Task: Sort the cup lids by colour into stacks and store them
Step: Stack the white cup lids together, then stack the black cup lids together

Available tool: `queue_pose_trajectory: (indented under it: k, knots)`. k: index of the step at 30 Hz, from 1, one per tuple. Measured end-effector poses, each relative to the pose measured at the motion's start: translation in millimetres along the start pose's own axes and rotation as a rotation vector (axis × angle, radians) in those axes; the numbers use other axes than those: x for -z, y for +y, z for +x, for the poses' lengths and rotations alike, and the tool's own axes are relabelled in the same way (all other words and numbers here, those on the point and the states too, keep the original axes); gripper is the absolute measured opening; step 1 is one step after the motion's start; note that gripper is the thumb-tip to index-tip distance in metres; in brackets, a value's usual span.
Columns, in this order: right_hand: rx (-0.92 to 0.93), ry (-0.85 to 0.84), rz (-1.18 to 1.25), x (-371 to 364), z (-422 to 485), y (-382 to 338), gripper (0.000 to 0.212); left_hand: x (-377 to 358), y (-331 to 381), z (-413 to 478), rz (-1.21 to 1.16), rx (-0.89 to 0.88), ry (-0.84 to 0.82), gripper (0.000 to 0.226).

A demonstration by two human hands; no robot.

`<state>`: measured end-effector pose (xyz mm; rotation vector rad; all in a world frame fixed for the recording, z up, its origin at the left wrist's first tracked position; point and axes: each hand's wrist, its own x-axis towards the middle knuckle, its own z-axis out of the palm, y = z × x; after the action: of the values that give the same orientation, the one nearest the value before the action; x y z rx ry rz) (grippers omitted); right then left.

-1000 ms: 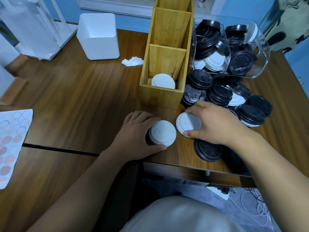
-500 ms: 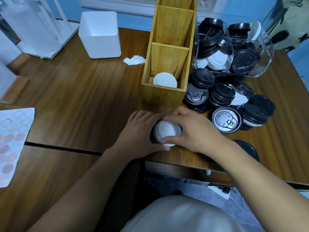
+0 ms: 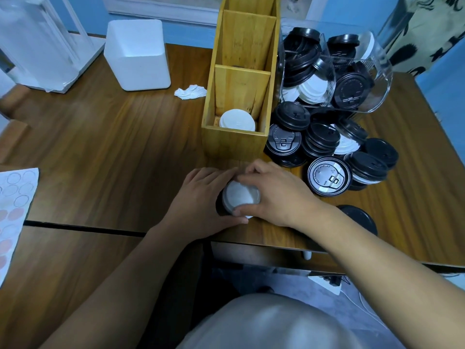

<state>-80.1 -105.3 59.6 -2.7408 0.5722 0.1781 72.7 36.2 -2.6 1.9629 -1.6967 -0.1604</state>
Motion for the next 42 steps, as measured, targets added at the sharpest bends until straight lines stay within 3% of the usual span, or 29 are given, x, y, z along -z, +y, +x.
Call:
queue_pose_trajectory:
  k: [2, 4, 6, 9, 12, 17, 19, 24, 29, 33, 35, 38, 40, 42]
  knots:
    - [0.034, 0.063, 0.124, 3.6, -15.1, 11.4, 0.079, 0.7, 0.9, -0.2, -0.013, 0.005, -0.006, 0.093]
    - [0.009, 0.239, 0.268, 11.3, -39.1, 32.1, 0.066, 1.4, 0.8, 0.0, -0.021, 0.027, -0.025, 0.090]
    - [-0.083, 0.344, 0.239, 17.5, -68.0, 57.0, 0.057, 0.9, 0.6, 0.6, -0.005, 0.045, -0.038, 0.089]
    - [-0.189, 0.172, 0.037, 16.0, -99.8, 74.7, 0.073, -0.7, 1.2, 2.5, 0.004, 0.046, -0.042, 0.086]
    - [-0.168, 0.038, -0.071, -0.1, -109.4, 68.8, 0.085, -3.5, 3.8, 5.3, -0.007, 0.022, -0.046, 0.085]
    - [-0.080, 0.067, -0.060, -5.0, -100.9, 60.5, 0.076, -4.1, 5.6, 6.2, -0.016, 0.006, -0.046, 0.083]
    - [-0.041, 0.012, -0.030, -2.8, -96.9, 59.5, 0.079, -3.5, 6.4, 5.4, -0.017, 0.005, -0.042, 0.083]
    - [-0.070, 0.067, 0.082, 3.0, -99.5, 64.5, 0.083, -2.7, 5.4, 5.8, -0.009, 0.023, -0.065, 0.087]
    - [-0.112, 0.047, -0.122, 6.3, -94.1, 52.9, 0.076, -1.8, 6.6, 5.5, -0.013, 0.017, -0.066, 0.086]
    - [-0.298, 0.150, -0.384, 1.8, -88.4, 35.2, 0.092, -1.4, 8.0, 4.9, -0.022, 0.019, -0.060, 0.084]
    - [-0.274, 0.243, -0.334, -1.0, -91.6, 34.5, 0.088, -1.3, 7.2, 4.3, -0.038, 0.022, -0.045, 0.082]
    - [-0.227, 0.319, -0.132, 6.4, -114.4, 48.4, 0.067, -2.6, 4.0, 4.1, -0.048, 0.034, -0.035, 0.081]
    - [-0.236, 0.305, -0.043, 8.5, -140.7, 66.6, 0.060, -3.6, 2.5, 3.7, -0.049, 0.030, -0.015, 0.084]
    - [-0.272, 0.232, 0.010, 4.7, -164.5, 83.5, 0.066, -2.8, 5.1, 3.2, -0.023, -0.014, 0.031, 0.087]
